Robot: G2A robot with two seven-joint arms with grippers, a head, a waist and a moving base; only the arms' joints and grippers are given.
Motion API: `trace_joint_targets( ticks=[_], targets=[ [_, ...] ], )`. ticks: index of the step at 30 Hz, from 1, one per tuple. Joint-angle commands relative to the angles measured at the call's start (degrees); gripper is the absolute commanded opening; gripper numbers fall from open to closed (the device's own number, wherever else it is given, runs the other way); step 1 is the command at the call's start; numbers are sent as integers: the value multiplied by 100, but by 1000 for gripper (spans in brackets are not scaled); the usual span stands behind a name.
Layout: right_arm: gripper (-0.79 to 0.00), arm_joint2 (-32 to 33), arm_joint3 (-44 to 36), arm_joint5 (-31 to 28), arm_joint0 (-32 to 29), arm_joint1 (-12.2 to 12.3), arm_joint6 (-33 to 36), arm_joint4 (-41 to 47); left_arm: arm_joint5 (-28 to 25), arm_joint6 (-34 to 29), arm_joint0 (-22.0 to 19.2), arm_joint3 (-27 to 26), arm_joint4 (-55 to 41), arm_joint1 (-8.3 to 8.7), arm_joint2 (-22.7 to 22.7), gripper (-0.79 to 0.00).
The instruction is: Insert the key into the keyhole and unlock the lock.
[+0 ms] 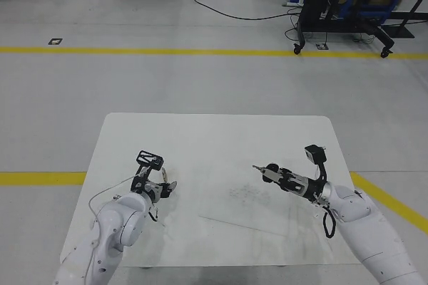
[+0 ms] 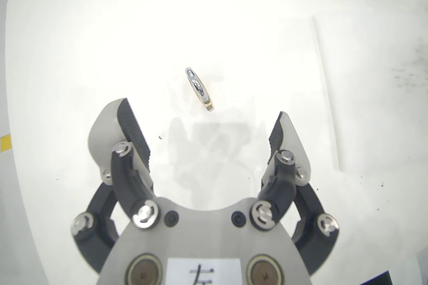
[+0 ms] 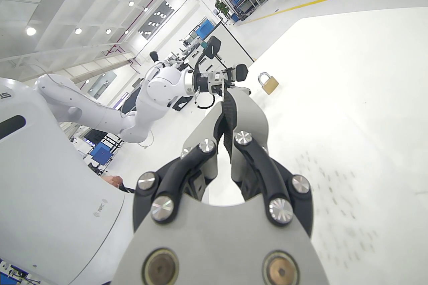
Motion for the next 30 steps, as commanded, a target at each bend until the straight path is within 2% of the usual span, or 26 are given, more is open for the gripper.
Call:
trace_joint_targets(
  ticks=[1, 2, 10, 19, 21, 23, 30],
  targets=[
    [-785, 0, 0, 0, 0, 0, 0, 0, 34, -20, -99, 112, -40, -23, 52, -406],
    [-785, 0, 0, 0, 0, 0, 0, 0, 53, -36, -141, 164, -42, -32, 64, -440],
    [-785, 0, 0, 0, 0, 0, 0, 0, 31, 17, -350, 514, -238, -88, 69, -533],
    [-785, 0, 0, 0, 0, 0, 0, 0, 97, 142, -428, 670, -147, -139, 126, -591],
    [-785, 0, 0, 0, 0, 0, 0, 0, 50, 126, -477, 706, -158, -151, 152, -653],
    [-785, 0, 0, 0, 0, 0, 0, 0, 45, 108, -535, 750, -155, -166, 181, -677],
    [-785, 0, 0, 0, 0, 0, 0, 0, 56, 69, -736, 938, -162, -220, 265, -656]
  ],
)
